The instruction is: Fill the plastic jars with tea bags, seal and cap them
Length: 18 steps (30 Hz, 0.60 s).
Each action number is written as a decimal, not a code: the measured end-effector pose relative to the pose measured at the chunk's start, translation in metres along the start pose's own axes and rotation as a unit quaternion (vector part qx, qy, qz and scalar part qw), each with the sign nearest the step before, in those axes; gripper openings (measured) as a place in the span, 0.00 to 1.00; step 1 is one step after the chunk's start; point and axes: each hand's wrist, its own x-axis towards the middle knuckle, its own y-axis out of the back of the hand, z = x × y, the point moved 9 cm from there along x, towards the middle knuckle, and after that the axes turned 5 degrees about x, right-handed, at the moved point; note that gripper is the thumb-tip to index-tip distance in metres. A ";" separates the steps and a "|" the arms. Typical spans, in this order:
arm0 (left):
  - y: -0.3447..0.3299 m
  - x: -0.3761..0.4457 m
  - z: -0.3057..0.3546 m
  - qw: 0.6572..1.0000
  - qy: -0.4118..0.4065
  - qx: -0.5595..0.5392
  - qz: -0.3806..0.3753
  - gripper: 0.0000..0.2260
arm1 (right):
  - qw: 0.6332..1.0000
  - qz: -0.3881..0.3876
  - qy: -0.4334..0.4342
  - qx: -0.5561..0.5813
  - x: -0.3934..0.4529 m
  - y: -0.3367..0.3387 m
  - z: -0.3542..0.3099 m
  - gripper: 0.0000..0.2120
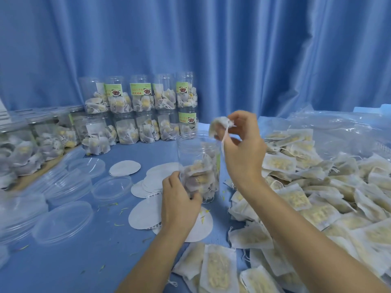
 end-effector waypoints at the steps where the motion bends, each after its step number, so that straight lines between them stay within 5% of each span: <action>1: 0.002 0.001 -0.001 1.000 -0.001 0.004 0.003 0.26 | 0.999 -0.033 -0.006 -0.032 0.004 -0.012 0.003 0.12; 2: 0.005 0.002 -0.002 1.000 -0.002 0.005 0.006 0.25 | 0.989 -0.103 -0.014 -0.106 0.006 -0.029 0.010 0.07; 5: 0.017 0.012 -0.006 1.000 -0.005 0.008 0.020 0.18 | 0.905 -0.304 -0.052 -0.293 -0.007 -0.060 0.047 0.16; 9: 0.032 0.024 -0.020 0.999 0.018 0.022 0.044 0.10 | 0.933 -0.240 0.094 -0.251 -0.011 -0.050 0.013 0.18; 12: 0.039 0.025 -0.035 0.996 0.052 0.039 0.053 0.09 | 0.937 -0.178 0.214 -0.212 -0.022 -0.045 -0.020 0.09; 14: 0.044 0.026 -0.043 0.995 0.070 0.035 0.062 0.10 | 0.914 -0.240 0.245 -0.216 -0.040 -0.061 -0.021 0.07; 18: 0.058 0.027 -0.055 0.989 0.110 0.018 0.095 0.05 | 0.825 -0.450 0.114 -0.321 -0.090 -0.108 0.033 0.13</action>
